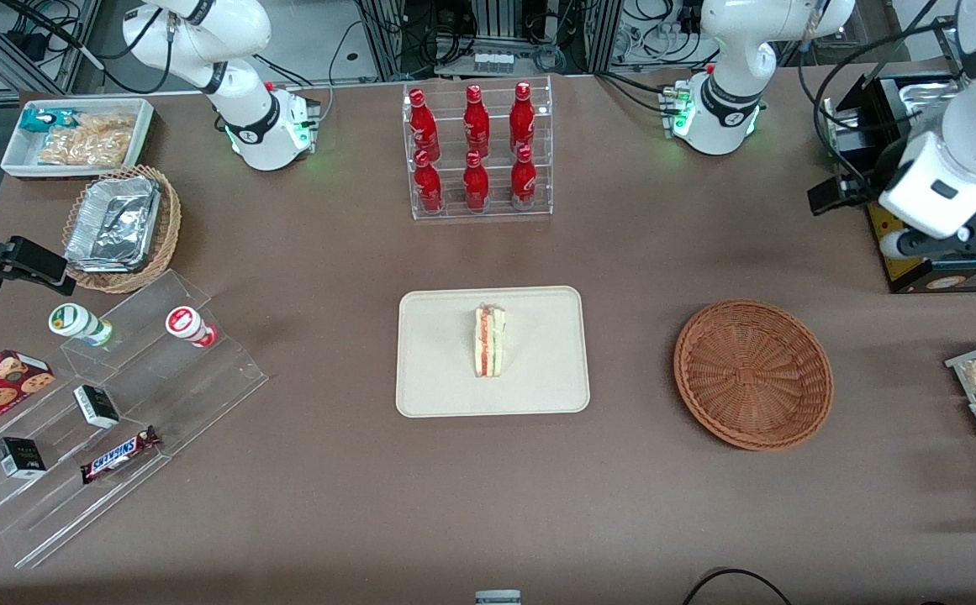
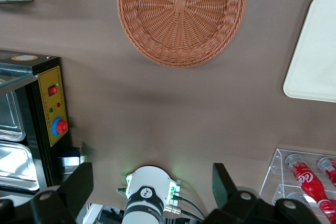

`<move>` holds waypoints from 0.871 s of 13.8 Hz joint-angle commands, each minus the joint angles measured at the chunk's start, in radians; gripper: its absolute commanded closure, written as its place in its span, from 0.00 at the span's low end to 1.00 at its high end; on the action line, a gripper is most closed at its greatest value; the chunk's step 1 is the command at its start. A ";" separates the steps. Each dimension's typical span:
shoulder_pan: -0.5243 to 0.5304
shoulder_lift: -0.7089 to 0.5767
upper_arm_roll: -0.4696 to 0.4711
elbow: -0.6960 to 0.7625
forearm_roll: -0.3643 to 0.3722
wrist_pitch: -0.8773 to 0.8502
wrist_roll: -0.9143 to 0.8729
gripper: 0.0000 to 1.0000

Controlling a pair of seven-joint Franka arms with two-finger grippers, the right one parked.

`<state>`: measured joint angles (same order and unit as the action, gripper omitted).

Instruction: Place sandwich from basket to tray

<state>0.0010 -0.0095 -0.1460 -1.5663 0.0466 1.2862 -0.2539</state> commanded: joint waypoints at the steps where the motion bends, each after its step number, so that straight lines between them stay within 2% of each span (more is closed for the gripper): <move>1: 0.002 -0.090 0.002 -0.126 -0.008 0.065 -0.010 0.00; 5: 0.004 -0.049 0.000 -0.063 -0.011 0.064 -0.008 0.00; 7: 0.068 -0.029 -0.016 -0.035 -0.048 0.052 0.002 0.00; 9: 0.141 -0.032 -0.091 -0.034 -0.047 0.047 0.004 0.00; 12: 0.145 -0.026 -0.096 -0.005 -0.048 0.039 0.042 0.00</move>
<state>0.1256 -0.0509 -0.2213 -1.6203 0.0116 1.3469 -0.2347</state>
